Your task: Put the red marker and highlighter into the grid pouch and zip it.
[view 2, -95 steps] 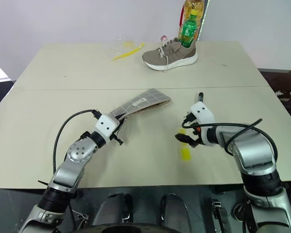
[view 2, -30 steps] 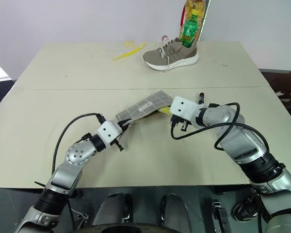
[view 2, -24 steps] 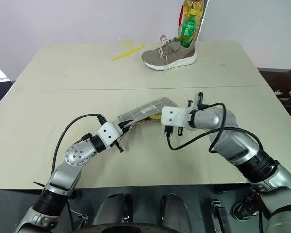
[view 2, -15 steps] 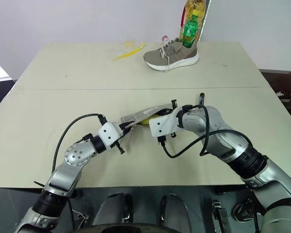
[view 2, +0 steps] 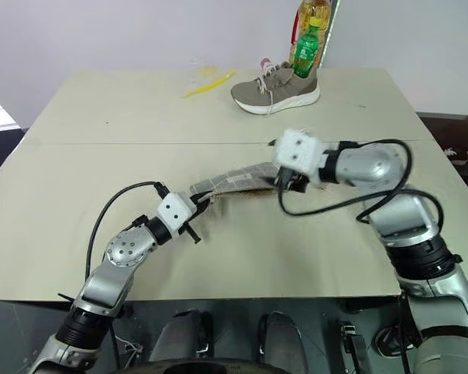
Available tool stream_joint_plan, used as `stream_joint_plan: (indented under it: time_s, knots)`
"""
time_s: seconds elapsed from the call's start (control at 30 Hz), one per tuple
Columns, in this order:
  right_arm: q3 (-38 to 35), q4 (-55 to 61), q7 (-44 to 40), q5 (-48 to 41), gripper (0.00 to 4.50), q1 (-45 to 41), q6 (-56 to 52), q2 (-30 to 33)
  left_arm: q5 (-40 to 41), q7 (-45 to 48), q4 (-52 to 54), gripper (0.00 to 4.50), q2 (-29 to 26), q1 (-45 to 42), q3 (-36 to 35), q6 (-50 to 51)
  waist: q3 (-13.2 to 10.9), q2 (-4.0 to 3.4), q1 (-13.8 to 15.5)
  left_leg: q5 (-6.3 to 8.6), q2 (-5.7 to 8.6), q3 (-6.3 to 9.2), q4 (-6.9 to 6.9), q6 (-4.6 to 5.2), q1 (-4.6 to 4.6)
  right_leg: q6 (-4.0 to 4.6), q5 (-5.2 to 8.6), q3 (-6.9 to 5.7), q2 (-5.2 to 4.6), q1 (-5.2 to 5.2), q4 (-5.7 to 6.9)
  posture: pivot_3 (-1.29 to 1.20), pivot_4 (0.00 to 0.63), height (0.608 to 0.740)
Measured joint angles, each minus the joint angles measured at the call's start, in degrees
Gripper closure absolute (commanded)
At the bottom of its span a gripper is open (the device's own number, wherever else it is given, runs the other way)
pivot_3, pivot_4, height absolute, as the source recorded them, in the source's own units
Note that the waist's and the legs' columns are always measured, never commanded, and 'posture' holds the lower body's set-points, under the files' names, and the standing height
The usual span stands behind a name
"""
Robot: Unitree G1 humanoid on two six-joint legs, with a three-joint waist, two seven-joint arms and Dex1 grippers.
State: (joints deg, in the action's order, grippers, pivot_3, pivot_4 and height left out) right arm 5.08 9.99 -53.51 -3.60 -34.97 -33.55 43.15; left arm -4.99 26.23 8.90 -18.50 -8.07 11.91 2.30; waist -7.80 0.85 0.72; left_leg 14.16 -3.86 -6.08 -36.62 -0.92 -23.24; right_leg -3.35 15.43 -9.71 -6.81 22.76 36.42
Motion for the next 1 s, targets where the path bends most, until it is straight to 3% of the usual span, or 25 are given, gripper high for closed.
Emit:
stream_joint_plan:
  time_s: [0.03, 0.17, 0.4, 0.5, 0.7, 0.77, 0.87, 1.0]
  knots:
    - [-1.2, -2.8, 2.1, 0.0, 0.02, -0.7, -4.0, -1.1, -0.4, -0.6, -0.3, 4.5, 0.0, -0.2, -0.1, 0.1, 0.0, 0.0, 0.0, 0.0, 0.0, 0.0, -0.01, 0.0, 0.01, 0.01, -0.01, 0.0, 0.0, -0.01, 0.01, 0.0, 0.15, 0.702]
    - [-6.0, -13.7, 15.0, 1.1, 0.02, -2.2, -19.1, -7.7, -1.5, -1.9, -1.5, 4.5, 0.1, -1.2, -0.1, 1.0, 0.0, -0.08, -0.2, 0.0, 0.0, -0.09, -0.06, 0.0, -0.01, 0.04, -0.02, 0.03, -0.02, 0.16, 0.3, 0.0, 0.15, 0.702]
    - [-13.3, -22.9, 31.9, 1.0, 0.02, -4.4, -27.0, -18.6, -2.0, -4.3, -2.0, 4.5, 0.7, -2.0, -0.9, 2.0, 0.0, -0.11, -0.5, 0.0, 0.02, -0.16, -0.26, -0.01, -0.09, 0.03, -0.01, 0.06, -0.02, 0.32, 0.62, 0.0, 0.15, 0.702]
    - [-17.5, -26.6, 36.8, 0.4, 0.83, -5.4, -27.7, -20.6, -2.1, -4.9, -2.0, 4.5, 0.4, -2.0, -1.6, 2.2, 0.0, -0.12, -0.4, 0.0, 0.01, -0.14, -0.29, 0.0, -0.12, 0.02, -0.01, 0.1, -0.04, 0.34, 0.64, 0.0, 0.15, 0.702]
    - [-20.9, -28.3, 39.6, -1.5, 3.96, -6.7, -28.3, -21.5, -2.1, -5.4, -2.0, 4.5, 0.4, -1.7, -2.0, 2.4, 0.0, -0.13, -0.6, 0.0, 0.01, -0.14, -0.28, 0.0, -0.12, 0.02, -0.01, 0.11, -0.01, 0.35, 0.65, 0.0, 0.15, 0.702]
    - [-19.3, -28.1, 38.5, -1.7, 4.15, -6.7, -27.7, -21.2, -2.0, -5.5, -2.0, 4.5, 0.5, -1.7, -2.1, 2.6, 0.0, -0.14, -1.0, 0.0, 0.0, -0.13, -0.27, 0.01, -0.12, 0.02, -0.01, 0.11, -0.01, 0.36, 0.65, 0.0, 0.15, 0.702]
    - [-9.6, -23.1, 31.7, -0.3, 4.15, -4.2, -20.9, -16.1, -1.8, -5.5, -1.9, 4.5, 0.7, -1.6, -2.4, 3.3, 0.0, -0.23, -1.4, 0.01, 0.0, -0.11, -0.24, 0.02, -0.16, -0.01, 0.01, 0.13, -0.02, 0.41, 0.64, 0.0, 0.15, 0.702]
    - [2.6, -13.6, 21.7, 6.3, 4.15, 0.5, -0.6, -4.0, -0.9, -5.5, -1.8, 4.5, 1.1, -1.4, -3.3, 3.5, 0.0, -0.22, -1.4, 0.03, 0.01, -0.1, -0.2, 0.05, -0.16, -0.15, 0.1, 0.14, -0.04, 0.4, 0.59, 0.0, 0.15, 0.702]
